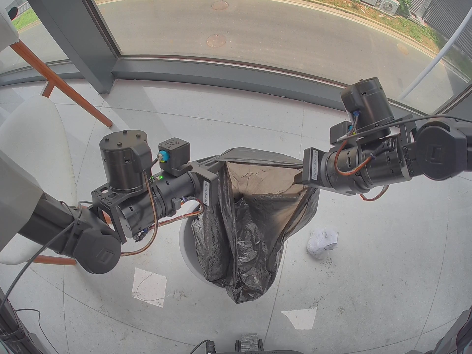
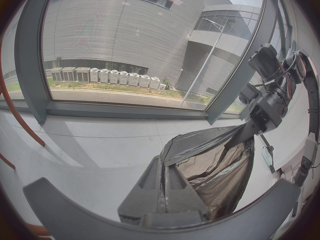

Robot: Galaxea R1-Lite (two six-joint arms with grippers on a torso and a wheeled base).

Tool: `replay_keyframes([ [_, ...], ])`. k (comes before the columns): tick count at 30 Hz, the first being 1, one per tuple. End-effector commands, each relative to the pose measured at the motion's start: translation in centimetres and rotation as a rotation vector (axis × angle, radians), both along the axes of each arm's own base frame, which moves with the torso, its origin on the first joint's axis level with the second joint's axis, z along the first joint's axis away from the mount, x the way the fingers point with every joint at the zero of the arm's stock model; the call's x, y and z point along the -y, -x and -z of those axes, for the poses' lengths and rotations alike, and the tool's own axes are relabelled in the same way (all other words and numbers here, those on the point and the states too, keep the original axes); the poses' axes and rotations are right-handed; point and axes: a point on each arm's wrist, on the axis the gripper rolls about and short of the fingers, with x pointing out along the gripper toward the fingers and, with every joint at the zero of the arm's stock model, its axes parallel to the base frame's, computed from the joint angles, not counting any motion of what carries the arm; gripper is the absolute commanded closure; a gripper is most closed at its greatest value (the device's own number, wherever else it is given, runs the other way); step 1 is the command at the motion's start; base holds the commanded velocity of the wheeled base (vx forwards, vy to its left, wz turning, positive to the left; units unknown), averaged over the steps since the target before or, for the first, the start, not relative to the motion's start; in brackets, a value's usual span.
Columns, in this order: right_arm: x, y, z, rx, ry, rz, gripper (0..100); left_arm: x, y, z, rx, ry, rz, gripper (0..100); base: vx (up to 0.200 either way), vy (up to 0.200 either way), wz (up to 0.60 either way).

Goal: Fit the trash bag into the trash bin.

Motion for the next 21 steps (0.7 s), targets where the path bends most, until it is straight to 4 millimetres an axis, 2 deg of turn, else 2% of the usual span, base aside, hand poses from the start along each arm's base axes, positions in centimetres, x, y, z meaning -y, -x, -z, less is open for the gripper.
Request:
replay_keyframes([
  [1, 0.6, -1.4, 1.4, 0.023, 0.002, 0.026, 0, -0.6, -0.7, 0.7, -0.015, -0.007, -0.011, 100, 0.000, 0.000, 0.00],
  [3, 0.7, -1.2, 1.8, 0.016, -0.002, 0.029, 0, -0.6, -0.7, 0.7, -0.017, -0.006, -0.011, 100, 0.000, 0.000, 0.00],
  [7, 1.9, 1.0, 3.2, -0.044, 0.031, 0.030, 0, -1.3, -1.0, 1.0, -0.026, -0.013, -0.030, 100, 0.000, 0.000, 0.00],
  [11, 2.9, 2.8, 5.3, -0.105, 0.089, 0.026, 0, -1.6, -2.0, 2.5, -0.058, -0.030, -0.049, 100, 0.000, 0.000, 0.00],
  [16, 3.8, 4.1, 5.2, -0.113, 0.091, 0.028, 0, -1.8, -2.8, 3.8, -0.075, -0.038, -0.064, 100, 0.000, 0.000, 0.00],
  [21, 4.2, 4.6, 4.4, -0.093, 0.075, 0.033, 0, -2.4, -3.5, 3.8, -0.040, -0.024, -0.082, 100, 0.000, 0.000, 0.00],
])
